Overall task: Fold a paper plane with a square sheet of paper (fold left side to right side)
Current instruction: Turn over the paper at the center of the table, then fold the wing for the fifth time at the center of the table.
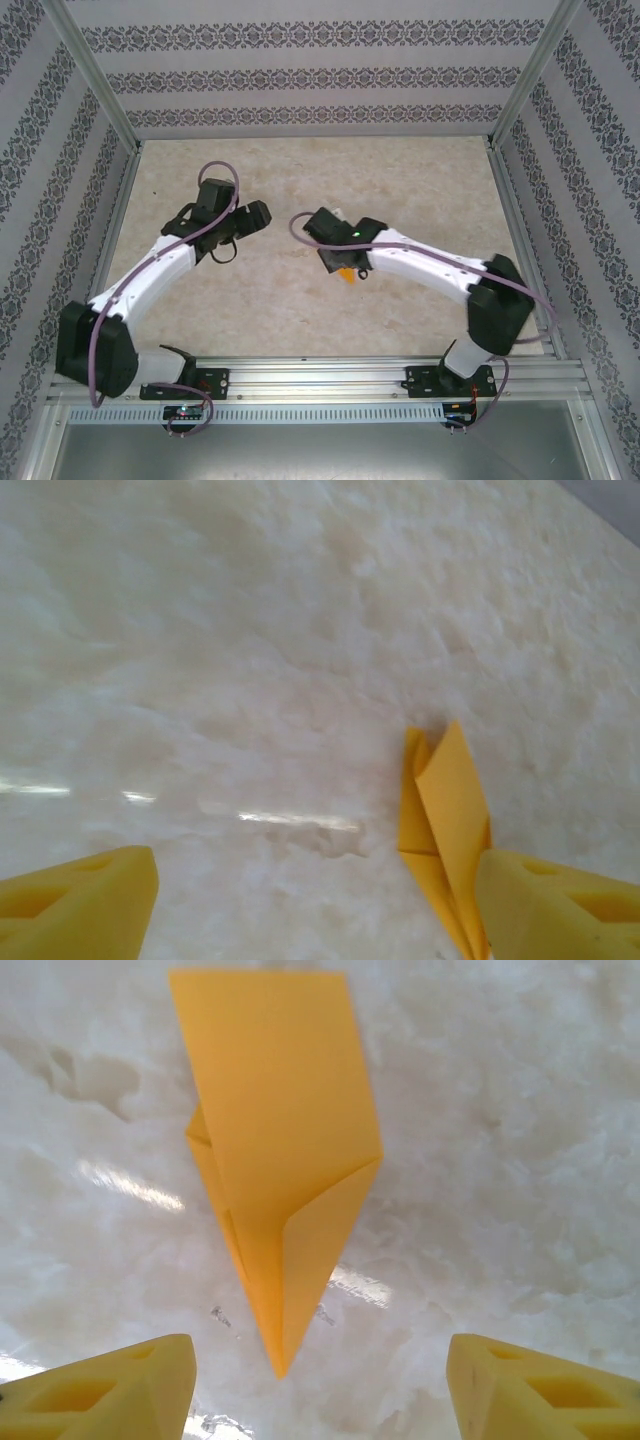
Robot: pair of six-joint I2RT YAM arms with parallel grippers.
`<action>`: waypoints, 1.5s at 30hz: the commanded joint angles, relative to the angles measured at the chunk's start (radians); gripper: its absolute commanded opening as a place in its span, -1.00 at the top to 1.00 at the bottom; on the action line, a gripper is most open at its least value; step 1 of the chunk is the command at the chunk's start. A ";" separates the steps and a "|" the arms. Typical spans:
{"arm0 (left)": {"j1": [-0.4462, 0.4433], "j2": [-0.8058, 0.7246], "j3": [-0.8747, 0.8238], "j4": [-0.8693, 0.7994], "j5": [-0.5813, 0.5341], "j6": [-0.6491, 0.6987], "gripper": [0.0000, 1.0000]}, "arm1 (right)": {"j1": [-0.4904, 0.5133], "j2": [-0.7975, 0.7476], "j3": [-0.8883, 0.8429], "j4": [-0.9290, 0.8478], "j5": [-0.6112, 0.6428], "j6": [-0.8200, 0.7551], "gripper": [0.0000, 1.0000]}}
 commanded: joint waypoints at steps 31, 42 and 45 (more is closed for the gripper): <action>-0.147 0.674 0.180 0.559 0.491 -0.175 0.71 | -0.673 -0.561 -0.671 0.863 -0.921 0.318 -0.96; -0.101 0.457 0.071 0.517 0.673 0.125 1.00 | -0.724 -0.235 -0.639 1.102 -1.265 0.239 -0.54; -0.101 0.379 0.046 0.485 0.732 0.220 1.00 | -0.723 -0.158 -0.609 1.158 -1.331 0.225 -0.42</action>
